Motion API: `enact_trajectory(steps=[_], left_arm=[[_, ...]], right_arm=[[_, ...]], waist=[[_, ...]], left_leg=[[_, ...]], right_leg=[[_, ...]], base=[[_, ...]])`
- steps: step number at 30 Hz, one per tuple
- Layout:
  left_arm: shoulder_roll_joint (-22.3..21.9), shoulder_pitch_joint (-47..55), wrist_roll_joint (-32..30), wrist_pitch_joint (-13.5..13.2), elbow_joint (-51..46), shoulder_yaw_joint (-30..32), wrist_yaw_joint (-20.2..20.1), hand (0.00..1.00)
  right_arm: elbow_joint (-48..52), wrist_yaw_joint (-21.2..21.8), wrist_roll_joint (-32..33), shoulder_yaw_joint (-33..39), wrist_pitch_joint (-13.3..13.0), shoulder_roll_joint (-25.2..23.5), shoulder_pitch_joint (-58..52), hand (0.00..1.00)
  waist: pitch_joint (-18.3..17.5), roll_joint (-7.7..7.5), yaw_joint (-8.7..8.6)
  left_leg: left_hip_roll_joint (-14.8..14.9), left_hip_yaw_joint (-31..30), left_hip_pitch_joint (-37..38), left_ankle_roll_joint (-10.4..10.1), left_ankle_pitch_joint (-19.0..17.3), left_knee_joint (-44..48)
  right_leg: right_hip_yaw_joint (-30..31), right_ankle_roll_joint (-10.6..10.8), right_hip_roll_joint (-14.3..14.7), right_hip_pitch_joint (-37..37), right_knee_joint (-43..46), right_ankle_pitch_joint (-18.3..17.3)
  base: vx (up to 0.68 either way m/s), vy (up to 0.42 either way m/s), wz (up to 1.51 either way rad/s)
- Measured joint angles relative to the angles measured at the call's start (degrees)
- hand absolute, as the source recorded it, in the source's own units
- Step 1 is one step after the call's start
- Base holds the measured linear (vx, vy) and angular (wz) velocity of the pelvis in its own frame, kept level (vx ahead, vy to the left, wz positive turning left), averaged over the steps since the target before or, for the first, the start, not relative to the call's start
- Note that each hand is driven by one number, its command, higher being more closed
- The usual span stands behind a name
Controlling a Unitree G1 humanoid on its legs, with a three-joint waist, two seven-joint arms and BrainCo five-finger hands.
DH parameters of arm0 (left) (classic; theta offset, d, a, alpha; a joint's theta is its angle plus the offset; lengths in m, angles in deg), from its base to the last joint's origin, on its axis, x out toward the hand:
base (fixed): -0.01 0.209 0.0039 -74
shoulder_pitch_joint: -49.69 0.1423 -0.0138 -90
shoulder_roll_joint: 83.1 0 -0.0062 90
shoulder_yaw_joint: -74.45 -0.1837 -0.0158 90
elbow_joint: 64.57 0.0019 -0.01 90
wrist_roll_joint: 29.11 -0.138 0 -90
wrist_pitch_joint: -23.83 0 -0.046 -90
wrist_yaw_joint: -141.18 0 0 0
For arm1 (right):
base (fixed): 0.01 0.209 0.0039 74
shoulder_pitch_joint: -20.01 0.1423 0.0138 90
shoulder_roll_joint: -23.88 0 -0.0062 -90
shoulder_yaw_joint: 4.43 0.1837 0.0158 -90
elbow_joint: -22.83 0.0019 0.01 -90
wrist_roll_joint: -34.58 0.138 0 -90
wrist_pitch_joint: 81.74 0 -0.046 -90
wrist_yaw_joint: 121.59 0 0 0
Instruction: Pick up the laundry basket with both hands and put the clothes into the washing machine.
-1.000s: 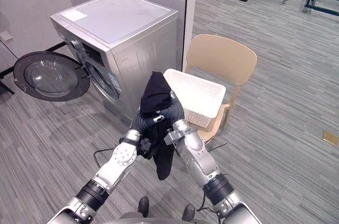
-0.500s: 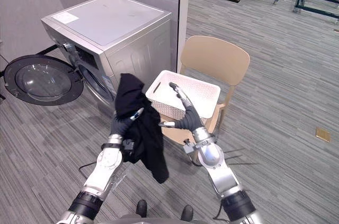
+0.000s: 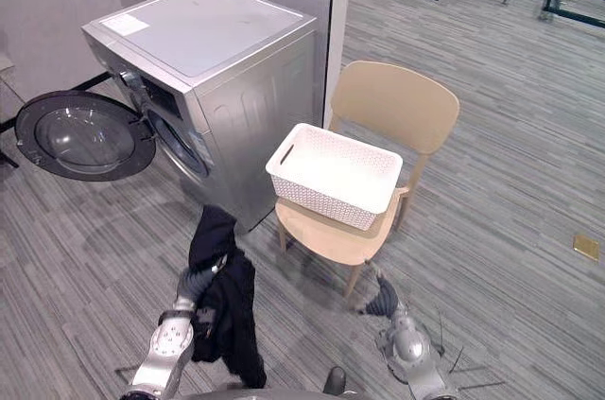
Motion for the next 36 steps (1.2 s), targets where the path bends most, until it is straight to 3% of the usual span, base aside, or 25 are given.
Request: enact_trajectory(steps=[3, 4, 5, 7, 8, 9, 10, 11, 14, 16, 17, 18, 19, 21, 24, 25, 27, 28, 30, 31, 32, 33, 35, 36], left_arm=[[-0.62, 0.58, 1.92, 1.12, 4.93, 1.82, -1.11, 1.00], [-0.59, 0.71, 2.56, 1.42, 5.86, 1.96, -1.11, 1.00], [-0.64, 1.27, 3.11, 1.93, 5.94, 2.58, -1.16, 1.00], [-1.58, 1.43, 3.12, 2.13, 6.90, 3.80, -1.14, 1.00], [-2.30, 1.39, 3.12, 2.17, 7.96, 3.96, -1.09, 1.00], [-2.42, 1.52, 3.10, 2.24, 8.26, 3.96, -1.09, 1.00], [-2.44, 1.52, 3.08, 2.23, 9.12, 3.99, -1.12, 1.00], [-2.12, 1.58, 3.08, 2.23, 9.91, 4.30, -1.05, 1.00], [-1.84, 1.36, 3.06, 2.23, 10.31, 5.09, -1.09, 1.00], [-2.49, 2.44, 3.04, 2.23, 10.51, 5.00, -1.19, 1.00], [-2.36, 2.80, 3.04, 2.23, 10.36, 5.00, -1.20, 1.00], [-1.77, 2.68, 3.05, 2.34, 9.78, 5.04, -1.19, 1.00], [-1.21, 2.48, 3.05, 2.37, 8.85, 4.95, -1.16, 1.00], [-0.31, 2.41, 3.06, 2.40, 6.65, 4.43, -1.12, 1.00], [0.06, 2.49, 3.11, 2.33, 5.52, 3.19, -1.10, 1.00], [0.25, 1.98, 3.12, 2.29, 5.45, 2.79, -1.10, 1.00], [0.05, 0.04, 3.13, 2.27, 5.45, 1.78, -1.09, 1.00], [0.29, -0.56, 3.04, 1.87, 5.34, 0.97, -1.11, 1.00], [0.54, -0.65, 2.99, 1.79, 5.44, 0.19, -1.24, 1.00], [-0.92, -0.65, 3.00, 1.90, 5.47, -0.17, -1.22, 1.00], [-1.02, -0.90, 3.01, 1.58, 5.45, -0.60, -1.28, 1.00], [-1.11, -1.09, 3.01, 1.59, 5.45, -0.90, -1.38, 1.00], [-1.66, 0.01, 3.02, 1.78, 5.55, -0.95, -2.57, 1.00], [-1.75, 0.31, 3.02, 1.77, 5.63, -1.04, -2.86, 1.00]], right_arm=[[-7.05, -0.43, 2.76, 3.73, 1.36, -1.86, 0.19, 0.00], [-8.71, -0.78, 4.31, 4.59, 1.89, -2.32, 0.32, 0.00], [-10.10, -1.47, 6.19, 5.72, 2.30, -3.23, 0.59, 0.00], [-11.07, -2.07, 8.30, 6.63, 2.67, -3.60, 0.79, 0.00], [-12.30, -2.68, 9.50, 6.63, 3.21, -3.56, 1.73, 0.00], [-12.65, -2.77, 10.13, 6.68, 3.21, -3.46, 2.14, 0.00], [-13.19, -2.78, 10.83, 7.17, 3.24, -3.12, 2.89, 0.00], [-13.12, -2.78, 11.98, 7.44, 3.28, -3.98, 4.25, 0.00], [-13.06, -2.76, 12.55, 7.55, 3.27, -5.65, 6.45, 0.00], [-13.05, -2.72, 13.05, 7.52, 3.29, -5.73, 6.85, 0.00], [-12.96, -2.70, 13.24, 7.51, 3.29, -5.79, 6.89, 0.00], [-12.61, -2.64, 13.75, 7.34, 3.30, -5.86, 6.83, 0.00], [-12.62, -2.58, 13.78, 7.07, 3.37, -6.12, 6.77, 0.00], [-11.68, -2.49, 14.82, 5.39, 3.37, -6.14, 6.61, 0.00], [-9.87, -2.48, 15.01, 4.46, 3.27, -5.97, 6.76, 0.00], [-8.49, -2.47, 15.62, 3.68, 3.10, -5.99, 6.89, 0.00], [-7.49, -2.46, 16.11, 3.48, 3.07, -5.66, 6.96, 0.00], [-6.99, -2.41, 16.11, 3.42, 3.07, -5.56, 6.67, 0.00], [-6.97, -2.09, 16.11, 2.50, 3.07, -5.53, 5.72, 0.00], [-7.13, -1.23, 16.05, 2.21, 3.27, -4.51, 5.42, 0.00], [-6.50, -1.04, 15.90, 2.21, 3.14, -4.74, 6.10, 0.00], [-6.36, -0.90, 15.85, 2.12, 3.12, -4.79, 6.54, 0.00], [-6.36, -0.40, 15.72, -0.21, 3.11, -4.99, 6.85, 0.00], [-6.35, -0.37, 15.73, -0.57, 3.09, -5.36, 6.75, 0.00]], waist=[[1.48, 0.41, -0.19], [2.22, 0.40, -0.04], [2.88, 0.20, -0.17], [3.14, 0.09, -0.55], [3.51, 0.22, -0.49], [3.38, 0.86, -0.59], [3.40, 1.75, -0.75], [4.04, 0.74, -0.54], [5.38, -0.84, -0.38], [5.65, -1.16, -0.35], [5.72, -1.24, -0.47], [6.48, -1.49, -0.55], [6.87, -1.73, -1.07], [8.07, -1.42, -2.85], [8.71, -1.17, -3.36], [8.91, -0.87, -3.43], [9.64, -0.86, -4.30], [10.03, -0.49, -4.67], [9.74, -1.47, -5.13], [9.36, 0.48, -5.26], [9.29, 0.57, -5.16], [9.43, 0.80, -5.14], [9.99, 1.08, -4.49], [10.22, 0.97, -4.43]], left_leg=[[-1.72, -4.97, -3.77, 0.95, 0.71, 2.07], [-2.33, -4.43, -4.28, 2.25, 1.20, 2.04], [-2.71, 2.98, -5.23, 9.61, -0.47, 2.68], [-1.66, 14.55, -5.91, 13.16, -2.86, 4.33], [-0.22, 23.79, -6.27, 12.94, -2.68, 5.76], [0.38, 26.72, -6.21, 11.94, -1.69, 6.63], [0.77, 28.23, -6.19, 8.33, 0.06, 7.81], [-0.92, 26.94, -6.01, 7.25, -0.93, 8.08], [-3.58, 25.08, -6.14, 8.27, -5.25, 12.54], [-4.94, 22.98, -6.41, 9.56, -12.15, 19.90], [-5.63, 22.09, -6.08, 9.88, -13.74, 21.34], [-7.07, 19.86, -4.85, 11.02, -17.06, 23.90], [-7.56, 18.11, -4.19, 11.80, -18.26, 24.59], [-8.45, 13.86, -0.89, 12.82, -19.82, 23.59], [-9.01, 11.59, 3.04, 11.67, -20.66, 21.77], [-9.52, 9.73, 5.24, 11.00, -21.08, 20.49], [-9.09, 6.40, 8.13, 10.10, -21.54, 18.45], [-8.76, 4.36, 10.43, 8.19, -22.50, 16.92], [-8.72, 2.14, 13.14, 4.86, -24.51, 17.11], [-6.91, 1.55, 13.30, 3.85, -24.35, 19.25], [-5.79, 1.89, 10.15, 0.93, -22.60, 24.98], [-5.44, 2.69, 8.16, -0.97, -21.22, 29.77], [-0.91, 6.19, 0.20, -1.73, -11.52, 52.25], [0.81, 7.96, -1.51, 0.55, -13.10, 58.15]], right_leg=[[-6.22, 0.87, -1.64, -0.13, 2.44, -2.53], [-8.49, 1.20, -2.65, -0.17, 4.19, -3.87], [-11.83, 1.88, -4.85, -0.23, 6.53, -5.46], [-15.84, 2.94, -7.68, -0.06, 9.23, -6.61], [-18.16, 4.08, -9.73, -0.02, 11.41, -7.59], [-19.16, 4.78, -10.47, 0.09, 12.45, -8.17], [-20.59, 5.91, -11.56, 0.75, 13.83, -9.04], [-20.76, 6.52, -12.87, 1.56, 14.16, -9.22], [-22.82, 8.95, -16.12, 4.34, 15.91, -10.07], [-20.65, 10.33, -22.78, 3.96, 28.65, -11.03], [-18.74, 9.84, -25.11, 2.78, 34.32, -10.78], [-9.94, 2.25, -28.50, -2.56, 48.02, -9.87], [-3.14, 1.35, -26.72, -6.39, 53.87, -12.14], [5.63, 3.43, -19.58, -12.65, 58.99, -17.20], [6.12, 3.64, -15.42, -19.75, 56.04, -19.04], [5.99, 3.62, -14.05, -24.17, 51.36, -18.87], [6.17, 4.04, -11.76, -26.74, 41.01, -16.40], [6.54, 3.37, -9.38, -27.14, 30.93, -10.58], [7.19, -2.30, -8.97, -27.11, 28.02, 0.24], [5.60, -3.44, -8.73, -27.30, 31.49, -1.24], [4.88, -4.05, -8.29, -26.51, 31.54, -4.28], [4.50, -4.45, -7.60, -25.57, 31.20, -5.14], [4.87, -5.56, -3.76, -16.73, 25.78, -7.04], [5.36, -5.77, -2.66, -13.34, 23.60, -7.17]], base=[[0.00, 0.007, 1.10], [0.02, 0.094, 1.39], [0.04, 0.111, 1.37], [0.15, 0.142, 1.35], [0.22, 0.147, 1.14], [0.25, 0.144, 0.98], [0.23, 0.124, 0.78], [0.23, 0.117, 0.68], [0.18, 0.154, 0.53], [0.22, 0.198, 0.55], [0.31, 0.307, 0.66], [0.34, 0.287, 0.75], [0.36, 0.263, 0.97], [0.33, 0.121, 1.04], [0.42, 0.068, 0.68], [0.47, 0.020, 0.70], [0.52, -0.046, 0.98], [0.68, -0.143, 1.03], [0.66, -0.199, 0.94], [0.62, -0.231, 0.61], [0.61, -0.232, 0.39], [0.58, -0.239, 0.09], [0.59, -0.200, -0.30], [0.56, -0.124, -0.54]])
